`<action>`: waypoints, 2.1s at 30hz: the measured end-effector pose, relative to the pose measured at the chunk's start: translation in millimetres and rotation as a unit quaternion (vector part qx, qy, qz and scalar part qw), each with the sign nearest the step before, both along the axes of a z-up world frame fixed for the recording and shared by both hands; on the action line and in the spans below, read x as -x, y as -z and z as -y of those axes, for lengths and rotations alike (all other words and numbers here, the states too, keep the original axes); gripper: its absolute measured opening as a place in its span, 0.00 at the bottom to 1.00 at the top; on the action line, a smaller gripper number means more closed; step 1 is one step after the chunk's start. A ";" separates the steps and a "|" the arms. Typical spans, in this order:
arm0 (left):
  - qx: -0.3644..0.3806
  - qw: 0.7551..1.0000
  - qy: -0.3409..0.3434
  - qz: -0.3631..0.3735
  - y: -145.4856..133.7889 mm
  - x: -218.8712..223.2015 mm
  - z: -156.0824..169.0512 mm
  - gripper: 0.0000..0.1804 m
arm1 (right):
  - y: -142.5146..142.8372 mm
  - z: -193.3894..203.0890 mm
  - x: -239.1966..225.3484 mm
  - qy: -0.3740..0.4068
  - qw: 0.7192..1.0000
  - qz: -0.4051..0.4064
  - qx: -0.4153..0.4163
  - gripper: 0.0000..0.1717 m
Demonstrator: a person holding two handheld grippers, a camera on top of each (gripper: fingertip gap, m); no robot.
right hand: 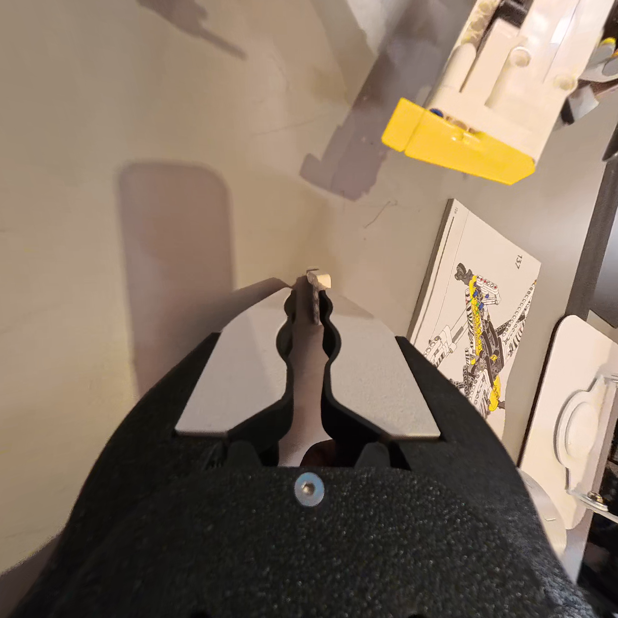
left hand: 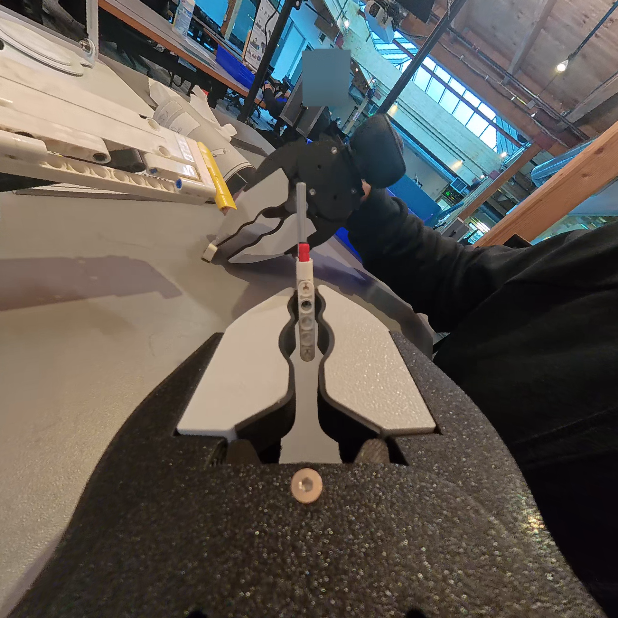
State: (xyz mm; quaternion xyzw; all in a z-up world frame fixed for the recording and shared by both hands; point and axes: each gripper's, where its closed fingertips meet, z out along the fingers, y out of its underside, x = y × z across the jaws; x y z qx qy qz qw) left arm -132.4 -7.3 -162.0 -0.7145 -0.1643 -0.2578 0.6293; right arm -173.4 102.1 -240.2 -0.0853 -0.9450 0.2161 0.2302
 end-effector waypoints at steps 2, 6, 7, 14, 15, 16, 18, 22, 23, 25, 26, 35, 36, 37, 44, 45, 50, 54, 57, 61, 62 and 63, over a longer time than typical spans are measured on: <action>0.001 1.000 0.000 -0.001 0.2 -0.2 -0.2 0.04 | 0.1 -0.7 2.8 0.004 1.000 0.005 0.009 0.08; -0.001 1.000 0.000 0.002 -0.1 0.4 0.1 0.04 | -4.2 0.2 6.9 0.005 0.999 0.005 0.031 0.08; -0.001 1.000 0.001 0.002 -0.2 0.4 0.1 0.04 | -6.8 0.7 8.4 0.004 0.999 -0.001 0.036 0.08; -0.002 1.000 0.003 0.006 -0.4 0.6 0.2 0.04 | 0.2 0.4 10.1 -0.013 1.000 0.005 0.013 0.08; -0.002 1.000 0.003 0.006 -0.5 0.6 0.3 0.04 | 0.2 1.1 11.0 -0.012 1.000 0.009 0.015 0.08; -0.002 1.000 0.002 0.006 -0.5 0.7 0.4 0.04 | 0.2 1.3 12.4 -0.013 1.000 0.010 0.014 0.08; -0.003 1.000 0.002 0.005 -0.5 0.6 0.4 0.04 | 0.9 1.0 16.0 -0.010 1.000 0.014 0.014 0.09; -0.004 1.000 0.001 0.006 -0.7 1.0 0.8 0.04 | 6.1 1.0 18.4 -0.009 0.999 0.042 0.022 0.05; -0.004 1.000 0.001 0.006 -0.7 1.0 0.9 0.04 | 6.0 0.9 19.3 -0.007 0.999 0.046 0.025 0.06; -0.004 1.000 0.001 0.007 -0.8 1.3 1.1 0.04 | 5.7 0.4 19.3 -0.007 0.998 0.049 0.027 0.07; -0.004 1.000 0.000 0.007 -0.7 1.5 1.1 0.04 | 5.2 0.6 17.9 -0.007 0.998 0.053 0.029 0.09; 0.006 1.000 0.002 0.003 1.7 0.5 -0.5 0.04 | 6.4 -2.4 20.1 0.027 0.995 0.084 0.041 0.10; 0.006 1.000 0.001 0.003 1.8 0.8 -0.5 0.04 | 6.8 -1.9 19.5 0.029 0.995 0.087 0.043 0.09; 0.007 1.000 0.000 0.003 2.1 1.2 -0.6 0.04 | 7.2 -1.3 18.2 0.029 0.995 0.090 0.043 0.07; 0.019 1.000 -0.002 -0.007 4.9 0.3 -4.0 0.04 | 6.1 1.7 0.9 0.003 0.996 0.074 0.058 0.04; 0.023 1.000 -0.002 -0.009 5.7 0.0 -4.9 0.04 | 4.6 3.2 -4.0 -0.005 0.995 0.075 0.066 0.04; 0.041 0.999 -0.001 -0.024 10.2 -2.7 -10.8 0.04 | -14.2 13.6 -20.1 -0.011 0.988 0.070 0.139 0.04; 0.061 0.998 0.010 -0.034 15.4 -9.1 -19.3 0.04 | -27.9 18.2 -28.8 -0.008 0.977 0.053 0.205 0.04; 0.080 0.996 0.024 -0.038 19.8 -14.3 -27.2 0.04 | -38.6 17.2 -32.6 -0.001 0.966 0.050 0.254 0.04; 0.103 0.993 0.038 -0.046 22.6 -16.5 -38.9 0.04 | -38.7 9.6 -40.4 0.002 0.961 0.043 0.274 0.04; 0.109 0.992 0.040 -0.053 22.3 -15.5 -41.8 0.04 | -35.6 6.8 -43.0 0.002 0.964 0.041 0.262 0.04; 0.115 0.991 0.040 -0.063 21.9 -14.1 -44.8 0.04 | -34.4 4.3 -44.7 0.001 0.967 0.032 0.253 0.04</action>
